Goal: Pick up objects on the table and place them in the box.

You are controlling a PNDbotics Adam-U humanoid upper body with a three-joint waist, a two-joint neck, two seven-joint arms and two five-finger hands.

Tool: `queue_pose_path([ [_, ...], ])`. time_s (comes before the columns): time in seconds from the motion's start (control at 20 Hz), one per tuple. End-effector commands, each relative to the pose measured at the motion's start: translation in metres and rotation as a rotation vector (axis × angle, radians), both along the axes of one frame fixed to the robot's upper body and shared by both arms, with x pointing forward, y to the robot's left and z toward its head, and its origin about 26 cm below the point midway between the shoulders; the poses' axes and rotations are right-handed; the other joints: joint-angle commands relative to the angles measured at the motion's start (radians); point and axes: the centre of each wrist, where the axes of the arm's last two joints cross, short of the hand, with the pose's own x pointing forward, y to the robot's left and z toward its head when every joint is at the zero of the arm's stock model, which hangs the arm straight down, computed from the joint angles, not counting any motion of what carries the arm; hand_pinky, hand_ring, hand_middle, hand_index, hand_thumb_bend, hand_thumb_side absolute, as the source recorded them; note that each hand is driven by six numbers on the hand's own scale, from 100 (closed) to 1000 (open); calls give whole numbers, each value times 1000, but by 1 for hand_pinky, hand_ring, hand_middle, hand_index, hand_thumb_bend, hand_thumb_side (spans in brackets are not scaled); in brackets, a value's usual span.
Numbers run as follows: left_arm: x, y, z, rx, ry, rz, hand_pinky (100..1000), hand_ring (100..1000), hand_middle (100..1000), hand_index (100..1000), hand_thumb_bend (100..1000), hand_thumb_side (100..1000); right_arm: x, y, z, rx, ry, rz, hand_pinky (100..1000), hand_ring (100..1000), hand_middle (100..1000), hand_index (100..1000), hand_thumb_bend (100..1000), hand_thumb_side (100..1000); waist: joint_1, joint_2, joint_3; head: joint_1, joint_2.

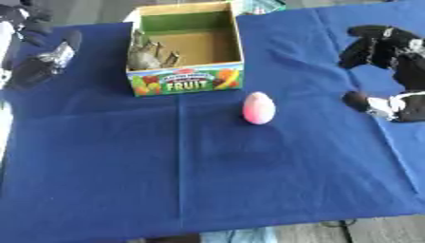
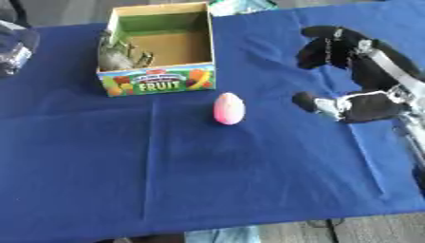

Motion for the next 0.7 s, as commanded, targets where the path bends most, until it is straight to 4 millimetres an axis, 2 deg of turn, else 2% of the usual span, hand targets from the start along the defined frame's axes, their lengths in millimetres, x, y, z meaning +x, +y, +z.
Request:
queue_pose_path([
  [0.05,-18,0,18,-131,-34,-50,629,675,702,794,418,627,6,-3,13,-112,-40,21,737,726,687,902,538,300,-3,-13,8,-10,5],
  [0.25,-34,4,24,-289,1,-139,629,675,701,794,414,626,18,1,15,-200,-58,52,742,739,703,896,542,291,-3,-11,24,-16,5],
  [0.7,-43,0,25,-334,16,-157,627,673,697,792,411,626,39,10,6,-319,-67,88,745,746,711,883,546,275,-6,-6,40,-24,5],
])
